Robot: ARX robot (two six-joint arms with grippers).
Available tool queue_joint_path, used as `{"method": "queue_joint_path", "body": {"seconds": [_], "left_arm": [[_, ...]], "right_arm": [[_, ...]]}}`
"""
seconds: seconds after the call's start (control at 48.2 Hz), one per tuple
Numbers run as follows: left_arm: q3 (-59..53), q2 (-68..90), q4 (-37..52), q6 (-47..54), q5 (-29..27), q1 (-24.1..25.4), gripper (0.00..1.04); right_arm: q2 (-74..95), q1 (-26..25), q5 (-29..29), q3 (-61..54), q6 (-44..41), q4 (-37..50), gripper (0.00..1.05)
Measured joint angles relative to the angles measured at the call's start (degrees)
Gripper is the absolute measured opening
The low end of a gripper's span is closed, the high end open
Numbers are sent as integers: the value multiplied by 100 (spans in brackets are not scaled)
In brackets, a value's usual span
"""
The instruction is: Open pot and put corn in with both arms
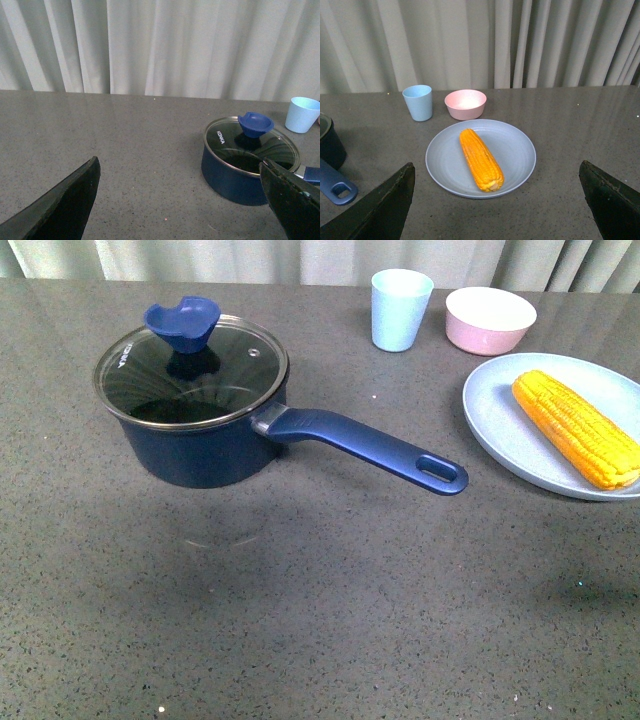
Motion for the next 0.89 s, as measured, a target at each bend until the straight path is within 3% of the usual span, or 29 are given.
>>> {"method": "queue_joint_path", "body": {"seconds": [0.891], "left_arm": [[0,0,0,0,0,0,96]], "right_arm": [[0,0,0,0,0,0,96]]}}
